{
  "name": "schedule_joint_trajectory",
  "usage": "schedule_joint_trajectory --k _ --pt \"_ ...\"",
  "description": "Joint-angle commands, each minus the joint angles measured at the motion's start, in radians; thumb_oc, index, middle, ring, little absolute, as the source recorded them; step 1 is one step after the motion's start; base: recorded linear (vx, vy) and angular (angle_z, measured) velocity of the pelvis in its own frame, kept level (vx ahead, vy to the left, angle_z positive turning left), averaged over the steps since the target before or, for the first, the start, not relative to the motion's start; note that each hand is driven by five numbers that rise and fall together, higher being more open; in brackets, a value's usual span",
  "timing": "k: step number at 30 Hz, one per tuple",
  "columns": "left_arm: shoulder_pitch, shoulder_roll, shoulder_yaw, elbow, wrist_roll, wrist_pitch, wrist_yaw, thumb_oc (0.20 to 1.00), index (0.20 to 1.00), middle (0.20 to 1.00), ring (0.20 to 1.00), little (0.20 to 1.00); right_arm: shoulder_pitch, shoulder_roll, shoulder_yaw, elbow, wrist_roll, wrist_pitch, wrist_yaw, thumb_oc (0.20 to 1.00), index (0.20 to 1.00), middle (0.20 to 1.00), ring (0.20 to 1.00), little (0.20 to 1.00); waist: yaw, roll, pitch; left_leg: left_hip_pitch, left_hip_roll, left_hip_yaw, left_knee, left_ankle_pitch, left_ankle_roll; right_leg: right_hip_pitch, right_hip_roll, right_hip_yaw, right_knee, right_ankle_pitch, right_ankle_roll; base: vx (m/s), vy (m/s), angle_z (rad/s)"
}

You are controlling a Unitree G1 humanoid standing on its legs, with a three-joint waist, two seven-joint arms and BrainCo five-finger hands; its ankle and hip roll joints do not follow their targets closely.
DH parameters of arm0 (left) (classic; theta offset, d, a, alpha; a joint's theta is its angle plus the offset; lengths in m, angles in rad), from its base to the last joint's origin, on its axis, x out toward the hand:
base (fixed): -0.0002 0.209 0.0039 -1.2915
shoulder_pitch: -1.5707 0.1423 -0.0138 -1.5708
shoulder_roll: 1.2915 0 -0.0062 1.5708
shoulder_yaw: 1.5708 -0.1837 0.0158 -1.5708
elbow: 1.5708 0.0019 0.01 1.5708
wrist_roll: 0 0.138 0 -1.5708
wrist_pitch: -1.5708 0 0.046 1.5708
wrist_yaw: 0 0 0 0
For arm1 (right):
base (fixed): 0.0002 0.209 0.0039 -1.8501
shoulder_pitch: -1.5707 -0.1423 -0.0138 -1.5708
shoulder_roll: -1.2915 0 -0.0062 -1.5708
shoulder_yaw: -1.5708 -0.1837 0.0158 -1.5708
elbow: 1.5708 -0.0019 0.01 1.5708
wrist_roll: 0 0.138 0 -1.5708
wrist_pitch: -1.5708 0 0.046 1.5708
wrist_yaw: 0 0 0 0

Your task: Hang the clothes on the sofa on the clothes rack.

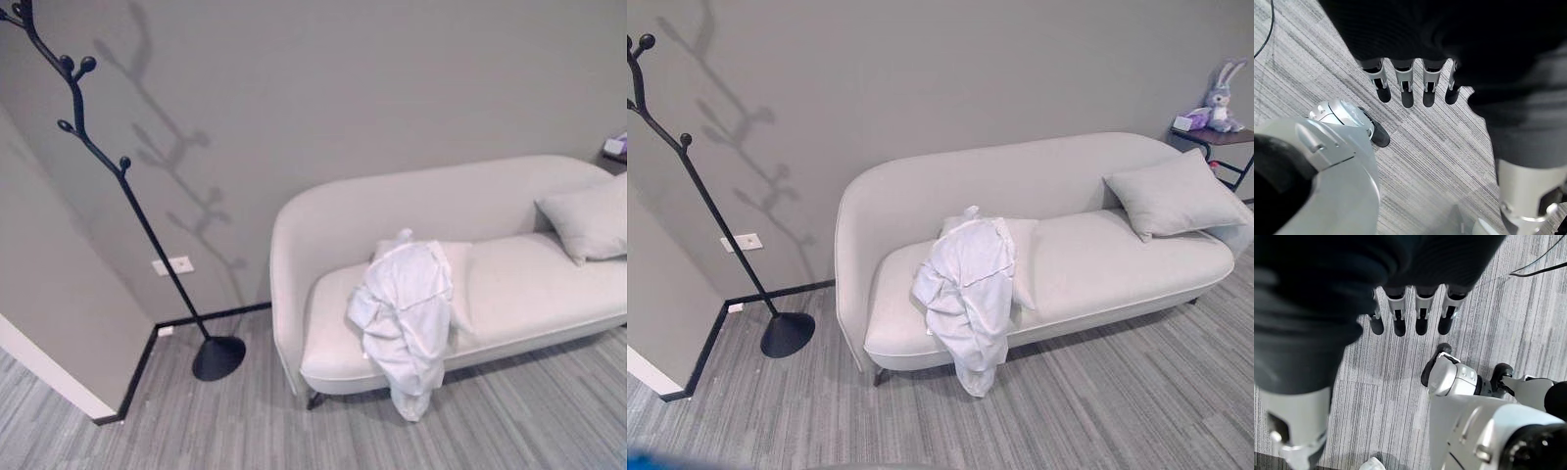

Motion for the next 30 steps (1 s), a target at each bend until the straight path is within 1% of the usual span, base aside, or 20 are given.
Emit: schedule_joint_trajectory --k 1,7,14,18,27,29,30 --pt "-0.039 -0.010 0.033 0.013 0.019 -0.012 -0.011 1.000 1.000 1.000 1.000 1.000 -0.081 0.030 -0.030 0.071 0.029 -0.012 -0.002 1.000 1.000 1.000 1.000 1.000 0.000 -0.049 0.012 0.036 -0.022 -0.026 -0.065 0.022 -0.011 0.209 -0.008 -0.029 -0.407 0.215 0.081 0.00 -0.001 0.08" --pt "-0.039 -0.011 0.026 0.016 0.032 -0.016 -0.011 1.000 1.000 1.000 1.000 1.000 -0.087 0.032 -0.018 0.071 0.015 -0.015 -0.002 1.000 1.000 1.000 1.000 1.000 0.002 -0.051 0.017 0.036 -0.020 -0.027 -0.065 0.021 -0.011 0.209 -0.007 -0.030 -0.407 0.214 0.080 0.00 -0.001 0.02" --pt "-0.046 -0.015 -0.024 0.000 0.082 -0.025 -0.018 1.000 1.000 1.000 1.000 1.000 -0.094 0.042 0.022 0.053 -0.016 -0.024 0.004 1.000 1.000 1.000 1.000 1.000 0.002 -0.052 0.024 0.037 -0.017 -0.027 -0.065 0.020 -0.013 0.206 -0.007 -0.031 -0.407 0.215 0.079 0.00 -0.006 0.02" --pt "-0.047 -0.016 -0.035 -0.002 0.091 -0.028 -0.017 1.000 1.000 1.000 1.000 1.000 -0.094 0.043 0.032 0.051 -0.030 -0.028 0.003 1.000 1.000 1.000 1.000 1.000 0.001 -0.052 0.027 0.039 -0.016 -0.026 -0.065 0.019 -0.014 0.208 -0.005 -0.032 -0.407 0.214 0.079 0.00 0.000 0.00" --pt "-0.050 -0.014 -0.027 -0.002 0.081 -0.034 -0.008 1.000 1.000 1.000 1.000 1.000 -0.099 0.048 0.046 0.041 -0.050 -0.038 -0.002 1.000 1.000 1.000 1.000 1.000 0.001 -0.052 0.030 0.046 -0.012 -0.027 -0.065 0.018 -0.017 0.214 -0.001 -0.033 -0.407 0.210 0.076 0.00 -0.004 0.00" --pt "-0.055 -0.015 -0.027 -0.007 0.074 -0.036 -0.005 1.000 1.000 1.000 1.000 1.000 -0.103 0.048 0.052 0.035 -0.054 -0.037 0.001 1.000 1.000 1.000 1.000 1.000 -0.001 -0.052 0.032 0.051 -0.007 -0.026 -0.065 0.020 -0.019 0.218 0.002 -0.031 -0.407 0.208 0.071 -0.01 -0.056 0.00" --pt "-0.060 -0.017 -0.028 -0.010 0.062 -0.037 -0.004 1.000 1.000 1.000 1.000 1.000 -0.108 0.046 0.051 0.031 -0.054 -0.039 0.000 1.000 1.000 1.000 1.000 1.000 -0.002 -0.052 0.043 0.052 0.001 -0.023 -0.056 0.025 -0.020 0.213 0.006 -0.026 -0.388 0.200 0.064 -0.05 -0.065 -0.01"
